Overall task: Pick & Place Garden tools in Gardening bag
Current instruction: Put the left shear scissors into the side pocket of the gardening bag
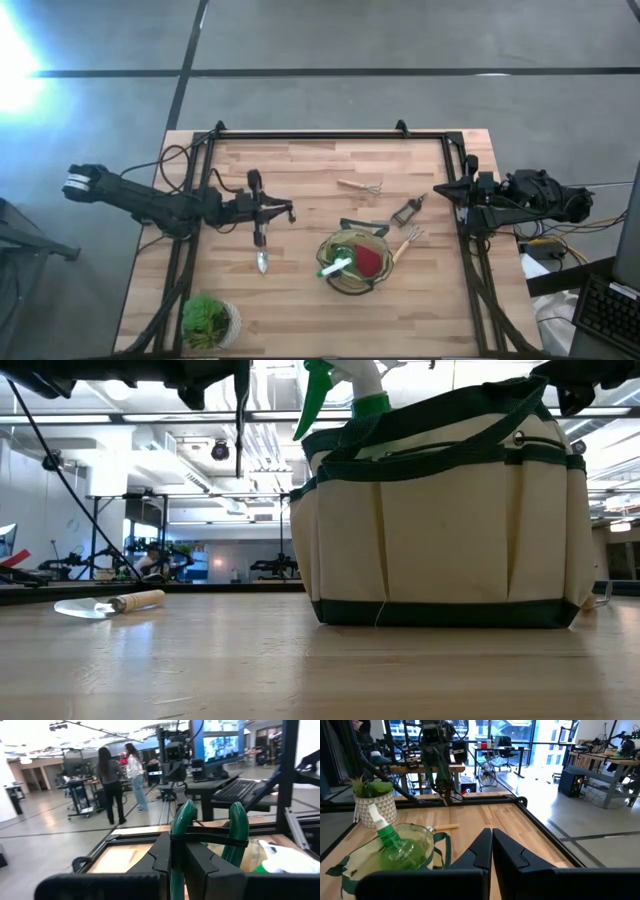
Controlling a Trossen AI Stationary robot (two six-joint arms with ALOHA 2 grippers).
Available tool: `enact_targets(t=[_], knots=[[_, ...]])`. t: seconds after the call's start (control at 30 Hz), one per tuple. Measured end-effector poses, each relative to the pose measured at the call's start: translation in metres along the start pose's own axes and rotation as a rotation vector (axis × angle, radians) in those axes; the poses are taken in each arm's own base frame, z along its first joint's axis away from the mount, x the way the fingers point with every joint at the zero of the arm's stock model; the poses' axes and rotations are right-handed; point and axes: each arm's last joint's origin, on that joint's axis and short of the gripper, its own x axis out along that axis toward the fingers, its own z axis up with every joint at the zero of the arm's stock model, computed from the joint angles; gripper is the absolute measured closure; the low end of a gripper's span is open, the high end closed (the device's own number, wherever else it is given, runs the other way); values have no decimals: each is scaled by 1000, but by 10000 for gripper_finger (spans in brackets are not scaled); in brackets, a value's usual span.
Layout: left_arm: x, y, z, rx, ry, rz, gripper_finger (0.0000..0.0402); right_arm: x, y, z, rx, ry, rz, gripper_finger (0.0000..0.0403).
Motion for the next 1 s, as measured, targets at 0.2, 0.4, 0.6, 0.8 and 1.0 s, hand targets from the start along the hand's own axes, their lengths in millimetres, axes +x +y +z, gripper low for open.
enact_targets(t=[0.2,0.4,0.6,0.8,1.0], knots=[[0,-1,2,-5,-24,-45,376,0,0,0,0,0,0,394],[2,-2,3,-10,-56,-84,376,0,0,0,0,0,0,394],[6,-2,1,-16,-78,-100,376,0,0,0,0,0,0,394],[10,-3,-1,-53,-99,-107,376,0,0,0,0,0,0,394],[14,-6,-6,-129,-109,-117,376,0,0,0,0,0,0,394]])
